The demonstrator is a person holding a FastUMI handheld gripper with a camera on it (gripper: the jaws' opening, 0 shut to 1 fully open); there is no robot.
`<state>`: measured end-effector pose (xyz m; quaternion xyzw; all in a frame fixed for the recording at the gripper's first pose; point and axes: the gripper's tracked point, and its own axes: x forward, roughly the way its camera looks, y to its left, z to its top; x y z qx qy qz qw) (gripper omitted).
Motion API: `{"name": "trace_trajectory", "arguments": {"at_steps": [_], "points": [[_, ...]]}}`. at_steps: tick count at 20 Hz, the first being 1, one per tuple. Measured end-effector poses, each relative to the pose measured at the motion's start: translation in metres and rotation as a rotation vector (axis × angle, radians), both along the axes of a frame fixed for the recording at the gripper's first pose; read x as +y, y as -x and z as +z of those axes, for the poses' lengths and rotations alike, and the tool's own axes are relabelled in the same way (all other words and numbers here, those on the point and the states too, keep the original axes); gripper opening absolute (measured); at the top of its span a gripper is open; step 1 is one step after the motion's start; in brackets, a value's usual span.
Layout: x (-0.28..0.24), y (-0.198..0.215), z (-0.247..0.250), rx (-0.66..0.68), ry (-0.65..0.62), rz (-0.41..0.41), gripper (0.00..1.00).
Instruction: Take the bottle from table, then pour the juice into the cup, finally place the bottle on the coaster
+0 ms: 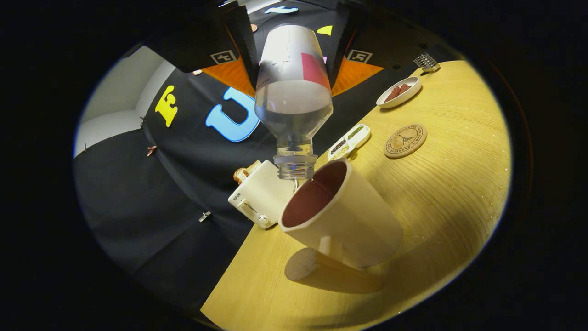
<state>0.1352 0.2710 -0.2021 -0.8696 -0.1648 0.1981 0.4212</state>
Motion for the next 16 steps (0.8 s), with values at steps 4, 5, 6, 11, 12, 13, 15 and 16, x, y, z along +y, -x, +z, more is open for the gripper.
{"name": "trace_trajectory", "arguments": {"at_steps": [4, 5, 6, 11, 12, 13, 15, 16], "points": [[-0.008, -0.002, -0.001, 0.044, -0.075, -0.053, 0.71], [-0.012, -0.003, -0.003, 0.068, -0.109, -0.081, 0.71], [-0.015, -0.003, -0.006, 0.098, -0.148, -0.112, 0.71], [-0.032, -0.004, -0.018, 0.242, -0.381, -0.275, 0.71], [-0.031, -0.003, -0.022, 0.275, -0.430, -0.296, 0.71], [-0.031, 0.000, -0.025, 0.307, -0.471, -0.307, 0.72], [-0.026, 0.005, -0.029, 0.353, -0.545, -0.319, 0.72], [-0.024, 0.006, -0.029, 0.370, -0.582, -0.326, 0.72]]}}
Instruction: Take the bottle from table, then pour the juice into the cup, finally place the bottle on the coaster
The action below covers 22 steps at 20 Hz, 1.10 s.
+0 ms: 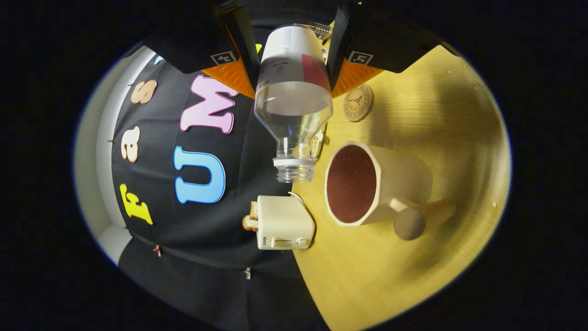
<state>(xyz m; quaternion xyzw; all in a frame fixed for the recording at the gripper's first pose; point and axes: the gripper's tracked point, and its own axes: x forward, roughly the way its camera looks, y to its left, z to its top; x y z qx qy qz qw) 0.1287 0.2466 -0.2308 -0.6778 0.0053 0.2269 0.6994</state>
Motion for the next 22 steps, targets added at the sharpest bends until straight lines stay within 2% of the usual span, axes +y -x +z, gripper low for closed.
{"name": "trace_trajectory", "arguments": {"at_steps": [4, 9, 14, 17, 22], "points": [[0.005, 0.010, -0.003, 0.103, -0.239, -0.076, 0.72], [0.022, 0.022, -0.002, 0.285, -0.634, -0.116, 0.72], [0.005, 0.020, 0.009, 0.466, -1.043, -0.237, 0.72], [-0.005, 0.005, 0.018, 0.505, -1.176, -0.295, 0.72], [-0.011, -0.011, 0.039, 0.530, -1.328, -0.244, 0.72]]}}
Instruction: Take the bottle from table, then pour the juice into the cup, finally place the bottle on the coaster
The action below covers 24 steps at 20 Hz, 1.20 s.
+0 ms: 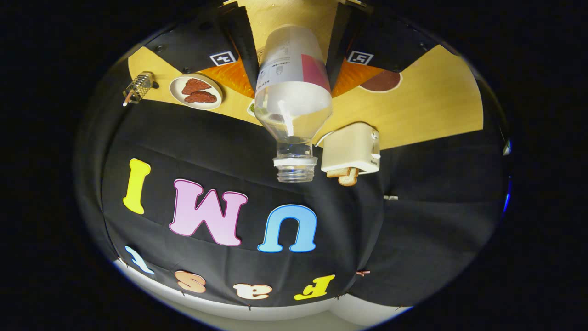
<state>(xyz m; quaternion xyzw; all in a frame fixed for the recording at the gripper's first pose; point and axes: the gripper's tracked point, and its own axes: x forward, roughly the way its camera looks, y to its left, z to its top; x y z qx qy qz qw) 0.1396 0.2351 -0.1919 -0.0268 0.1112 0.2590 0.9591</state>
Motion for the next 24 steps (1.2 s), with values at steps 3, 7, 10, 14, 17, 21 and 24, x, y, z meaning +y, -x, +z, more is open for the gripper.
{"name": "trace_trajectory", "arguments": {"at_steps": [3, 7, 10, 14, 17, 21, 24], "points": [[-0.008, -0.017, 0.009, 0.029, -0.116, -0.065, 0.72], [-0.019, -0.053, 0.003, -0.032, -0.143, -0.128, 0.72], [-0.021, -0.073, -0.014, -0.080, -0.104, -0.141, 0.72], [-0.024, -0.091, -0.032, -0.083, -0.146, -0.175, 0.74], [-0.032, -0.101, -0.048, -0.069, -0.171, -0.217, 0.74], [-0.033, -0.102, -0.062, -0.068, -0.138, -0.216, 0.74], [-0.034, -0.102, -0.068, -0.070, -0.127, -0.214, 0.74]]}}
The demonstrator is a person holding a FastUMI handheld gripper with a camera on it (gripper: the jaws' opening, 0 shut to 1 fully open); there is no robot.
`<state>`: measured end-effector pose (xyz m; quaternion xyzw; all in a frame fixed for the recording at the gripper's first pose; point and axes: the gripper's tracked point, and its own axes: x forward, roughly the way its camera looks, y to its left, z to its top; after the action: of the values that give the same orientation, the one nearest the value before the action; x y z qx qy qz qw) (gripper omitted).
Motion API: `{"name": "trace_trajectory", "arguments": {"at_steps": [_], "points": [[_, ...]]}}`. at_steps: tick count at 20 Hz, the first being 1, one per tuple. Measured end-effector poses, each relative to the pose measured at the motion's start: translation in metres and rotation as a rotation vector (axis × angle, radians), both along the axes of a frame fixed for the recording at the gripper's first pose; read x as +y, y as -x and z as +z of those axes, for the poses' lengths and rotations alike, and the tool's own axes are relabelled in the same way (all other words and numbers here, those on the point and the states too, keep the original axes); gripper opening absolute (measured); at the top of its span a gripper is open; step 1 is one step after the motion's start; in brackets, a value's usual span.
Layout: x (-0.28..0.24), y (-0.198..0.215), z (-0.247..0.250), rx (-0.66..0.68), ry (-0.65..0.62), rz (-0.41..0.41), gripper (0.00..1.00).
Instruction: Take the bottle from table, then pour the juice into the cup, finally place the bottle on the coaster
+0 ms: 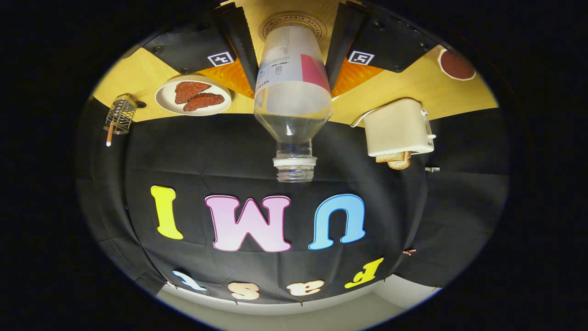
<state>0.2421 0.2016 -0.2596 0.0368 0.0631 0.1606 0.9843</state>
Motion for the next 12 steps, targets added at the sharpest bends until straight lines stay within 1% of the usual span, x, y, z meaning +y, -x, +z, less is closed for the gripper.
{"name": "trace_trajectory", "arguments": {"at_steps": [7, 11, 12], "points": [[-0.003, -0.005, -0.013, 0.015, 0.017, -0.010, 0.76], [-0.004, -0.003, -0.017, 0.041, 0.007, -0.017, 0.78], [-0.003, 0.000, -0.020, 0.052, 0.003, -0.015, 0.81]]}}
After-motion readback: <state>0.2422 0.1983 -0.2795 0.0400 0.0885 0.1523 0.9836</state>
